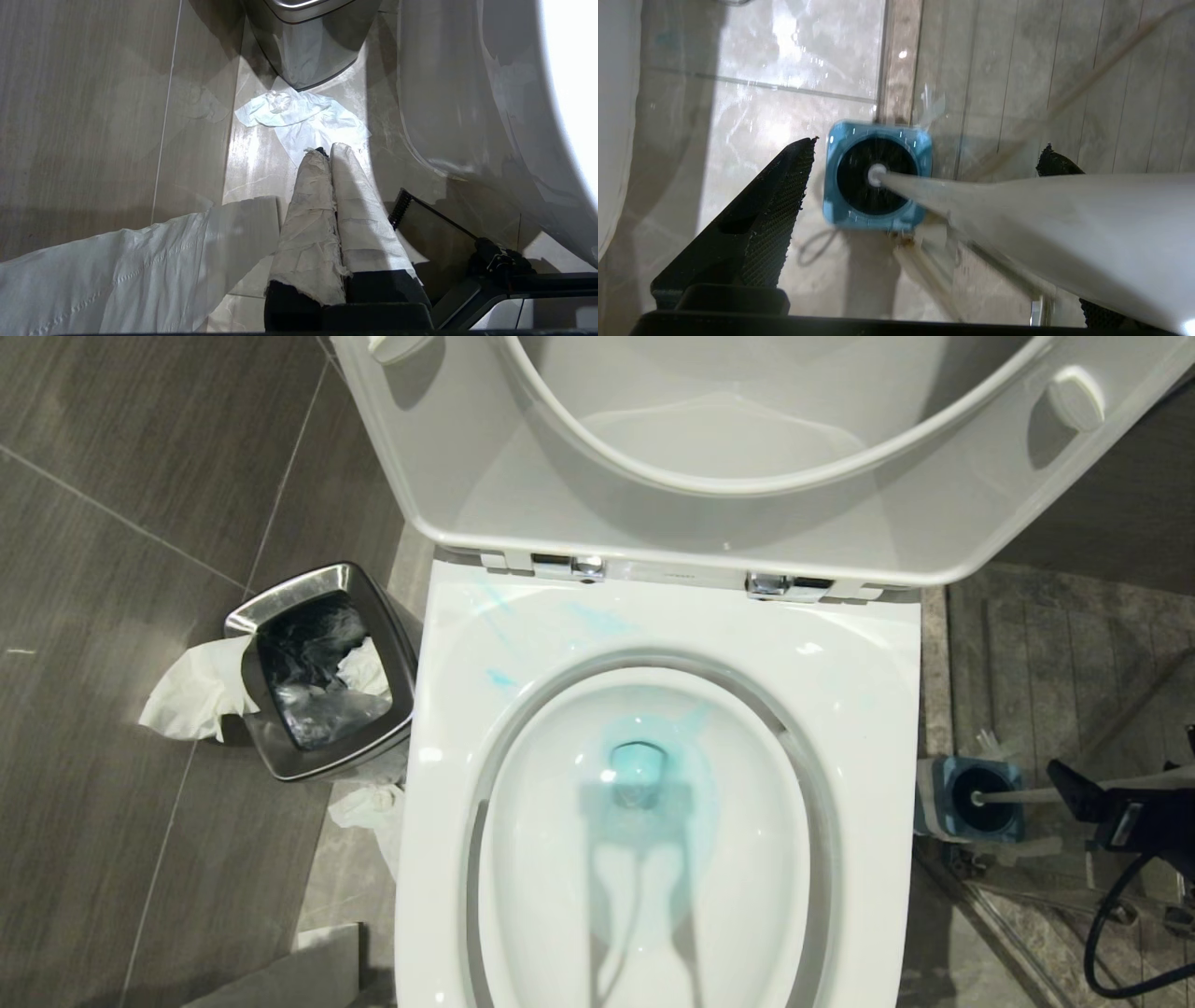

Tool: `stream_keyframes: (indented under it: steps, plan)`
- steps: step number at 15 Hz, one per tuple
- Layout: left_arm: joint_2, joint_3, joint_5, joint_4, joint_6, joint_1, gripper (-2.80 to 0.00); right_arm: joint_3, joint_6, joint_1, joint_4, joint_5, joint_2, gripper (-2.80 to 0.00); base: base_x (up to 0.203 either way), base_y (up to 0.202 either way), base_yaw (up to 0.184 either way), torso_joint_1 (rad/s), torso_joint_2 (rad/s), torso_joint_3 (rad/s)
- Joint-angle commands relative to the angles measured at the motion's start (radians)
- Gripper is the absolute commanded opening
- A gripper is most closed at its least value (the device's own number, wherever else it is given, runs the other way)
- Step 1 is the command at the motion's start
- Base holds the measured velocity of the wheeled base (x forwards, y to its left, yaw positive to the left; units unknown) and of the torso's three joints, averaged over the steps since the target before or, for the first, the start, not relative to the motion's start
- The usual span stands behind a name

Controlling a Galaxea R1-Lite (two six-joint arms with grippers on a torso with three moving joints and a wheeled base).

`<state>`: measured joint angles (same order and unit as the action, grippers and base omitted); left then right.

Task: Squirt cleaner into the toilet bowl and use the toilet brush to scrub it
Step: Scrub the toilet bowl

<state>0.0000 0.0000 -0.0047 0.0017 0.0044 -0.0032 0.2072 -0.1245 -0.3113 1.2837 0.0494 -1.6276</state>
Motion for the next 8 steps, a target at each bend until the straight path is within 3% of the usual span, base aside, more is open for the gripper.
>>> stream_keyframes:
  steps: [1,2,3,8]
  plan:
    - [0.0,0.001,0.0,0.0,0.0,0.0,-2.8,0.032,-0.004,0.0,0.012,0.0,-0.043,0.0,0.0,0.0,0.0,0.0,0.0,0.0]
    - [0.0,0.001,0.0,0.0,0.0,0.0,-2.8,0.037,-0.005,0.0,0.031,0.0,-0.059,0.0,0.0,0.0,0.0,0.0,0.0,0.0]
    - [0.002,0.0,0.0,0.0,0.0,0.0,-2.8,0.038,-0.006,0.0,0.061,0.0,-0.077,-2.8,0.0,0.0,0.0,0.0,0.0,0.0]
    - [0.0,0.0,0.0,0.0,0.0,0.0,-2.8,0.021,0.002,0.003,0.096,0.011,-0.056,-2.8,0.0,0.0,0.0,0.0,0.0,0.0]
